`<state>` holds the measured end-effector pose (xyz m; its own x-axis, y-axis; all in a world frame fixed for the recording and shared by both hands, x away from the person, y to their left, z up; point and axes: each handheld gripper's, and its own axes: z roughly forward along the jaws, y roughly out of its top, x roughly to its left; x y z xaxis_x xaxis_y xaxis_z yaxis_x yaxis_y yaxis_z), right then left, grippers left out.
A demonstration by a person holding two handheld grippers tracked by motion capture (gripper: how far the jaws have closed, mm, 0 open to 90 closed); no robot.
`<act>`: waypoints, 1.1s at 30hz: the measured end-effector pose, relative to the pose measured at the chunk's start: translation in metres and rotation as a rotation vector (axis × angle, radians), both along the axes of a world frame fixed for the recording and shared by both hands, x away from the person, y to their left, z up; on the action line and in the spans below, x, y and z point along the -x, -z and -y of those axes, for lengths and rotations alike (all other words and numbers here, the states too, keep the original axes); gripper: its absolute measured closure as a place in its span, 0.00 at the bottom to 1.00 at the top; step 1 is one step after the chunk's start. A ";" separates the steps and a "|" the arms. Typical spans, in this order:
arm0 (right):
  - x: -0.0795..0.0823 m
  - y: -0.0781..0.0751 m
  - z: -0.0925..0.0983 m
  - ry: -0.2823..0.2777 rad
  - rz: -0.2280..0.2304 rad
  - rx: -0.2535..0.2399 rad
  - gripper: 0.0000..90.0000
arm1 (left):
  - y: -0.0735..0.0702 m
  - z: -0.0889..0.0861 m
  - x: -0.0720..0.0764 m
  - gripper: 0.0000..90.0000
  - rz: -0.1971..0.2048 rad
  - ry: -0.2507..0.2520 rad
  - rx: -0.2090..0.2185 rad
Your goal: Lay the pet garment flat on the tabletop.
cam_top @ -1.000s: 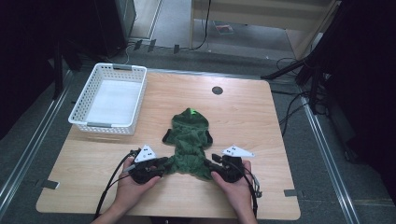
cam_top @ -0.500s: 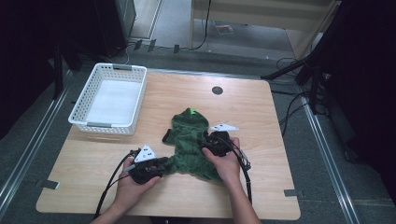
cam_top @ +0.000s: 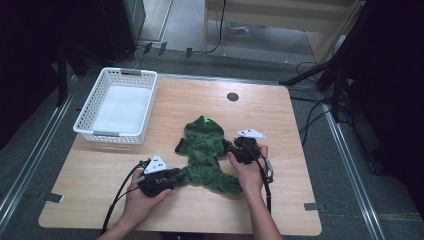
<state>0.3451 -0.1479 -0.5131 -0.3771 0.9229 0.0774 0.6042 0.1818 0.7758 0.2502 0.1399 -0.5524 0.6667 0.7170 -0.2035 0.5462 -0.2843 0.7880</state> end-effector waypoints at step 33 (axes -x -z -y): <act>-0.041 0.030 -0.082 -0.143 -0.042 0.058 0.77 | 0.000 -0.002 -0.001 0.71 0.000 -0.023 0.021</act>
